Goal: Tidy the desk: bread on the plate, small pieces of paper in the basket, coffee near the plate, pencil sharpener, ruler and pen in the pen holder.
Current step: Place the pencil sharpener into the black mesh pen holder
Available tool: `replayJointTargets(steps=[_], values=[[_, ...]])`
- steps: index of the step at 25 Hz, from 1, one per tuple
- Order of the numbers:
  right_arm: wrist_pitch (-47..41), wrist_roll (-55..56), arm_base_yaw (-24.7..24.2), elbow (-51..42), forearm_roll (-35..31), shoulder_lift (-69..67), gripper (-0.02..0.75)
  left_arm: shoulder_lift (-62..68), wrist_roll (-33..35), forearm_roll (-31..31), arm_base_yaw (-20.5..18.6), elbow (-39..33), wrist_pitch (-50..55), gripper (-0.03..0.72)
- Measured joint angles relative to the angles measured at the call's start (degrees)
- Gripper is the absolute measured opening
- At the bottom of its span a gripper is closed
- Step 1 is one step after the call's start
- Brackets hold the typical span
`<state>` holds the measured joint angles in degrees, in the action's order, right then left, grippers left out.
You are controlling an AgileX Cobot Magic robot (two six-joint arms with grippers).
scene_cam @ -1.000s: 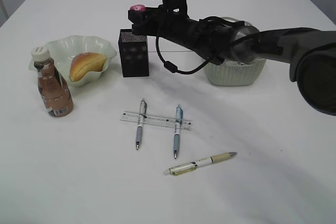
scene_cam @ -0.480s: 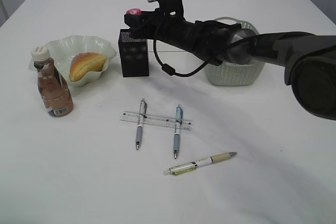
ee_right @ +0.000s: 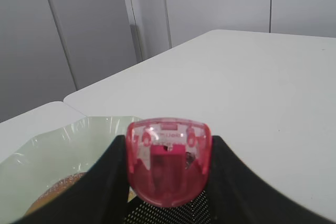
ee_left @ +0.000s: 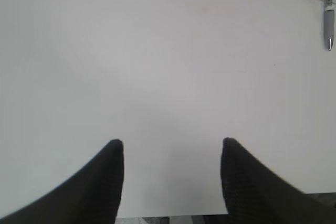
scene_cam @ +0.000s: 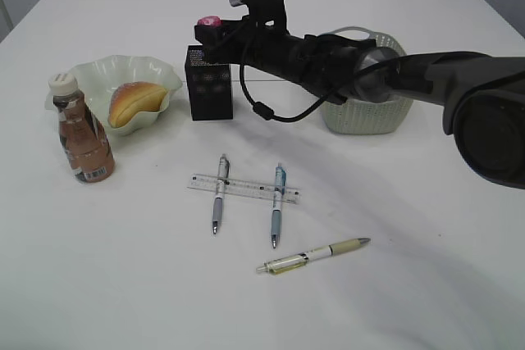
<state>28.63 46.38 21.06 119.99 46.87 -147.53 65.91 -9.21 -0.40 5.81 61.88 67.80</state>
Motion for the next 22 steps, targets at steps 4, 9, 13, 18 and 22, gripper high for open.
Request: replayJointTargets(steps=[4,9,13,18,22], values=[[-0.12,0.00,0.00,0.00,0.00,0.00,0.287,0.00,0.00,0.00,0.00,0.00,0.00,0.433],[-0.21,0.00,0.00,0.00,0.00,0.00,0.287,0.00,0.00,0.00,0.00,0.00,0.00,0.433],[-0.24,0.00,0.00,0.25,0.12,0.00,0.287,0.00,0.00,0.00,0.00,0.00,0.00,0.433],[-1.07,0.00,0.00,1.05,0.12,-0.13,0.287,0.00,0.00,0.00,0.00,0.00,0.00,0.433],[-1.18,0.00,0.00,1.35,0.12,-0.12,0.286,0.00,0.00,0.00,0.00,0.00,0.00,0.433]])
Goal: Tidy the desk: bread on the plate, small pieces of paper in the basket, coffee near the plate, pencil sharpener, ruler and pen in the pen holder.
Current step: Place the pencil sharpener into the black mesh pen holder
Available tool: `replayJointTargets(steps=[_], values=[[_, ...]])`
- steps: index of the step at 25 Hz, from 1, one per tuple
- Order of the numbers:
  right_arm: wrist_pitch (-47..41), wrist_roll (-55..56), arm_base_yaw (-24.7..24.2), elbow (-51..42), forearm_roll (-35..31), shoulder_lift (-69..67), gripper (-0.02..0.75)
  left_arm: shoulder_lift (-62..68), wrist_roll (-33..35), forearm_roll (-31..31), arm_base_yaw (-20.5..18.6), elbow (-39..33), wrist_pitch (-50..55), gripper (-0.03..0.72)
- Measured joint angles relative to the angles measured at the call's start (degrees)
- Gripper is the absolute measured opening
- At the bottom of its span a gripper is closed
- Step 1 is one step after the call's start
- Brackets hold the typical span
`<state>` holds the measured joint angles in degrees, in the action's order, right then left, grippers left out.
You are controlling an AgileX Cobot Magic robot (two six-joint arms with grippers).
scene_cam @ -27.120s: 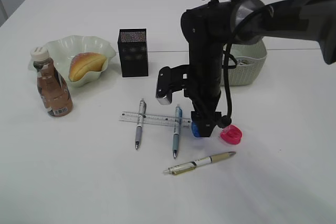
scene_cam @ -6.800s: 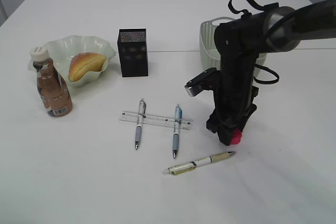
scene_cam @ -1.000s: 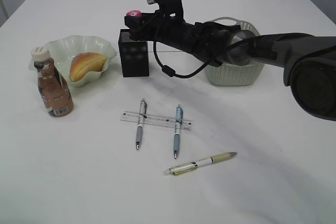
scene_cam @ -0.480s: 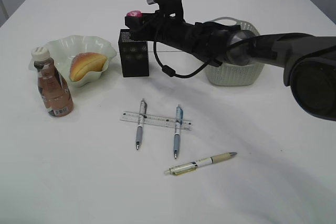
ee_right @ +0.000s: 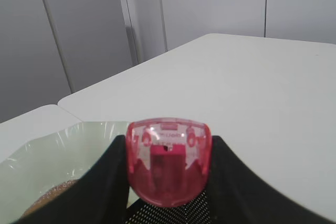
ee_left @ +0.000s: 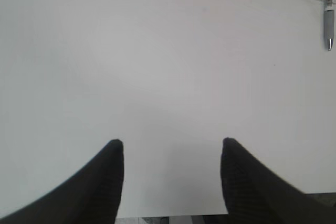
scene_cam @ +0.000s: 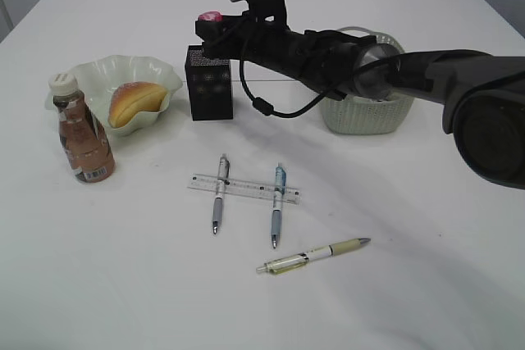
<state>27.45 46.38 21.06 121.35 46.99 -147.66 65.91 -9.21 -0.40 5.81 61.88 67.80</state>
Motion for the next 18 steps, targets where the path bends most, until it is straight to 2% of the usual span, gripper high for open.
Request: replayJointTargets(steps=[18], values=[[-1.18,-0.22,0.26,0.00,2.29,0.00,0.313,0.00,0.00,0.00,0.00,0.00,0.00,0.433]])
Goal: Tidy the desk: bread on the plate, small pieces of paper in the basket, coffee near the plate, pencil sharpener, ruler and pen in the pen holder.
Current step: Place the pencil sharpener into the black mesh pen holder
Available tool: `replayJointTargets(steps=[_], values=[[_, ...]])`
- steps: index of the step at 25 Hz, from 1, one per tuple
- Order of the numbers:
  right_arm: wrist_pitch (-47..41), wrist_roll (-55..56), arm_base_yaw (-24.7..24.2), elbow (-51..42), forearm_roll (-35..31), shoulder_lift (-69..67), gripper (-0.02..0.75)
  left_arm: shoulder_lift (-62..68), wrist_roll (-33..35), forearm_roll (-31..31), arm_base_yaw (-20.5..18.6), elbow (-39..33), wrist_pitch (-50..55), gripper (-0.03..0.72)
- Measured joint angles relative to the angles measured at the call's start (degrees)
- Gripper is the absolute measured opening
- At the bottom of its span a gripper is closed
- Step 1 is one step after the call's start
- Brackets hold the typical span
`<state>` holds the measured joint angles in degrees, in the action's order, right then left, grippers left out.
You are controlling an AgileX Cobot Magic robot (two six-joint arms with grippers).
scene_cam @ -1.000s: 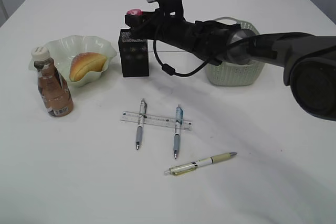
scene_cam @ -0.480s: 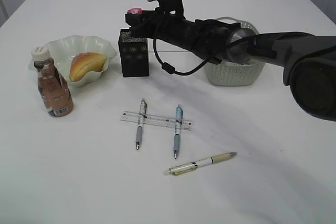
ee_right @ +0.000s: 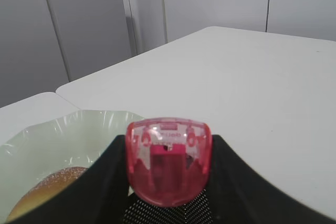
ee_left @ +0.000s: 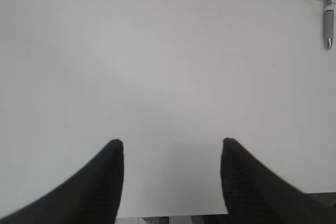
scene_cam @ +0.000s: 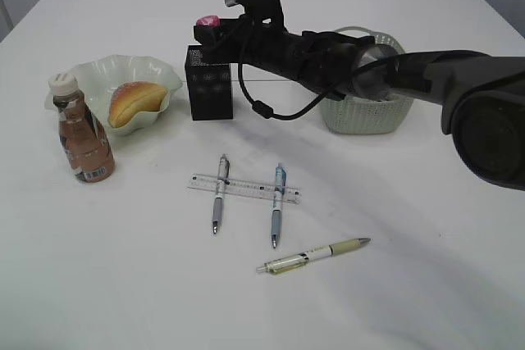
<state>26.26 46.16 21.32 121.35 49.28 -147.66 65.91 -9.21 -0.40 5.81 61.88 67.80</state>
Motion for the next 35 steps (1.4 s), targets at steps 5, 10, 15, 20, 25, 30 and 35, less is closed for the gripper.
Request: replayJointTargets(steps=[5,10,15,20,25,30,35], values=[[-0.12,-0.58,0.00,0.00,0.00,0.00,0.314,0.00,0.00,-0.10,0.00,0.00,0.86,0.433],[-0.16,-2.78,0.00,0.00,-0.34,0.00,0.314,0.00,0.00,-0.10,0.00,0.00,1.33,0.433],[-0.16,-4.26,0.00,0.00,-0.51,0.00,0.316,0.00,0.00,-0.10,0.00,0.00,1.46,0.433],[-0.16,-6.01,0.00,0.00,-0.61,0.00,0.316,0.00,0.00,-0.34,0.00,0.00,1.58,0.433],[-0.16,-7.03,-0.11,0.00,-1.77,0.00,0.317,0.00,0.00,-1.09,0.00,0.00,1.66,0.433],[-0.16,-7.80,-0.19,0.00,-2.11,0.00,0.326,0.00,0.00,-1.56,0.00,0.00,1.66,0.433],[-0.16,-8.14,-0.19,0.00,-2.14,0.00,0.354,0.00,0.00,-2.14,0.00,0.00,1.66,0.433]])
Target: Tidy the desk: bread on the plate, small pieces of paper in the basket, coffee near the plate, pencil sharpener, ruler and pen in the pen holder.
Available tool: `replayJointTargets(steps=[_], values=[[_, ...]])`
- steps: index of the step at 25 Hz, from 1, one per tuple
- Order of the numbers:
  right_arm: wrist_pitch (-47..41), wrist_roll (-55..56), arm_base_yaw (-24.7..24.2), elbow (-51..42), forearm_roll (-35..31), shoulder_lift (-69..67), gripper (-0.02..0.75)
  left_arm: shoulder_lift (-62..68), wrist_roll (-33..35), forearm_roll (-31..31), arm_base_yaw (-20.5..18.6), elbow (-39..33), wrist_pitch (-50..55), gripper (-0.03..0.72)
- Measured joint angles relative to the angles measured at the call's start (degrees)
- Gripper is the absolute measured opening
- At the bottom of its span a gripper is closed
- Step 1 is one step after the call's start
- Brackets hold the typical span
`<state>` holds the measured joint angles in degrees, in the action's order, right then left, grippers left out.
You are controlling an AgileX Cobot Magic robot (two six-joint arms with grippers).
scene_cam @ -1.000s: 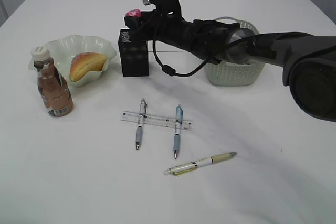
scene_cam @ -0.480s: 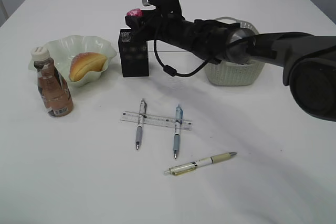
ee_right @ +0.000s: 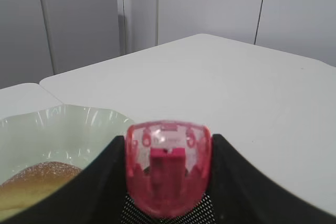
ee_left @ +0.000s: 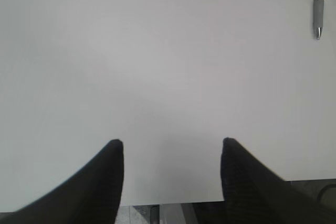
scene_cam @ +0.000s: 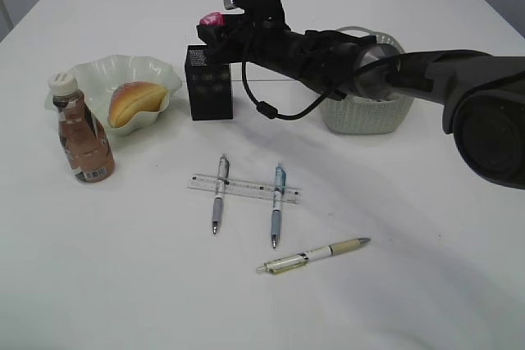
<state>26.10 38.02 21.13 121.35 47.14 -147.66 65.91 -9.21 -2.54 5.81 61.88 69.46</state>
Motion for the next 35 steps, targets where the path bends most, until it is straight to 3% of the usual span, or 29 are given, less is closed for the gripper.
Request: replayJointTargets(steps=[20,30,35], values=[[-2.27,-5.14,-0.05,0.00,-4.65,0.00,0.389,0.00,0.00,-0.39,0.00,0.00,0.03,0.433],[-14.35,-3.84,-0.05,0.00,-5.00,4.29,0.389,0.00,0.00,-0.39,0.00,0.00,-0.07,0.433],[-26.10,-0.79,-0.05,0.00,-5.50,7.41,0.388,0.00,0.00,-0.39,0.00,0.00,-0.15,0.433]])
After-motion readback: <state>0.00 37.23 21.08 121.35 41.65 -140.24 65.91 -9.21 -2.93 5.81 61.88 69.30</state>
